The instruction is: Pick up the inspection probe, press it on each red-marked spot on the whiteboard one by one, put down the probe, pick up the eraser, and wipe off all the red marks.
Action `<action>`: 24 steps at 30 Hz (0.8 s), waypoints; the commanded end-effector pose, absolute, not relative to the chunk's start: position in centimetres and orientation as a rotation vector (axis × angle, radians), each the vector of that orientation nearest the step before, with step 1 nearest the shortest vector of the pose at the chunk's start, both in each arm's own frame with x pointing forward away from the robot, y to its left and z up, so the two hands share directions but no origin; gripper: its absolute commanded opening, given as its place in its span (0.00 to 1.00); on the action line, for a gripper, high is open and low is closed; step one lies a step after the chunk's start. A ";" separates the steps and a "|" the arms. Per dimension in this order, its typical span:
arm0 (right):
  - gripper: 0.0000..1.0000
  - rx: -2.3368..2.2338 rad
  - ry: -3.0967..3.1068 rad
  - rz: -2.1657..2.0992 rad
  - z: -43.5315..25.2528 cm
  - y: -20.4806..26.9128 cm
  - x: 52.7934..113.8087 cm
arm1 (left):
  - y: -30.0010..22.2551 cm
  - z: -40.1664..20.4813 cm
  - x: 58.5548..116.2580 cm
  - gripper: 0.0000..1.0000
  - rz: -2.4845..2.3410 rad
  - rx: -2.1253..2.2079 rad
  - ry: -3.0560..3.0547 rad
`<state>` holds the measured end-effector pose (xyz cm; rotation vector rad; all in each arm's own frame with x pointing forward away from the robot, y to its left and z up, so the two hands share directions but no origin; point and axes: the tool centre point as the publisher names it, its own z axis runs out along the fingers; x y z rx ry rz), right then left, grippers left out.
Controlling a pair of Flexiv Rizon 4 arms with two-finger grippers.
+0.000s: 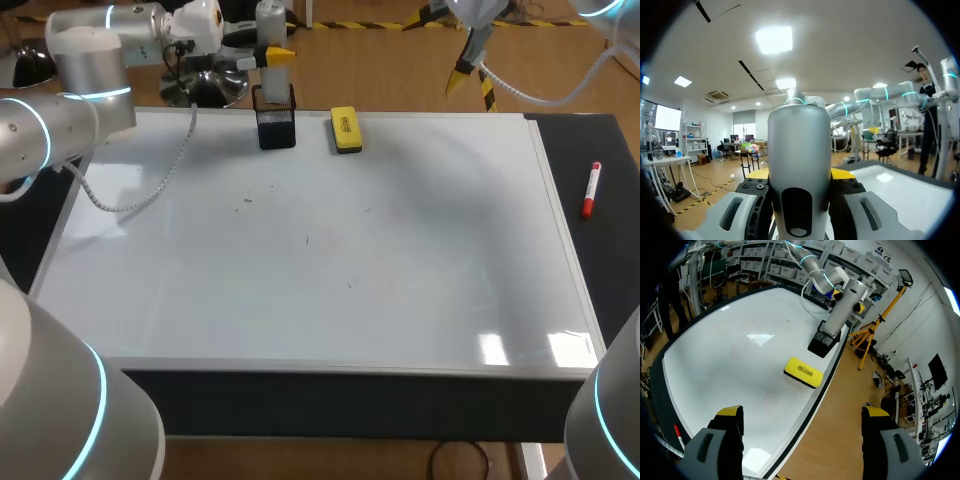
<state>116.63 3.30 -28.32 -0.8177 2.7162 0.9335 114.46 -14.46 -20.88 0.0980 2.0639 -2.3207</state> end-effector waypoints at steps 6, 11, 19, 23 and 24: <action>1.00 -0.823 2.721 0.927 -28.2 3.3 116.7 | -14.2 -22.3 114.7 0.00 -2.343 0.062 2.052; 1.00 -0.823 2.721 0.927 -28.2 3.3 116.7 | -14.3 -22.9 114.7 0.00 -2.351 0.045 2.049; 1.00 -0.823 2.721 0.927 -28.2 3.3 116.7 | -14.4 -23.9 114.7 0.00 -2.358 0.022 2.057; 1.00 -0.823 2.721 0.927 -28.2 3.3 116.7 | -14.6 -24.6 114.8 0.00 -2.356 0.014 2.069; 1.00 -0.823 2.721 0.927 -28.2 3.3 116.7 | -14.6 -24.7 114.8 0.00 -2.357 0.012 2.069</action>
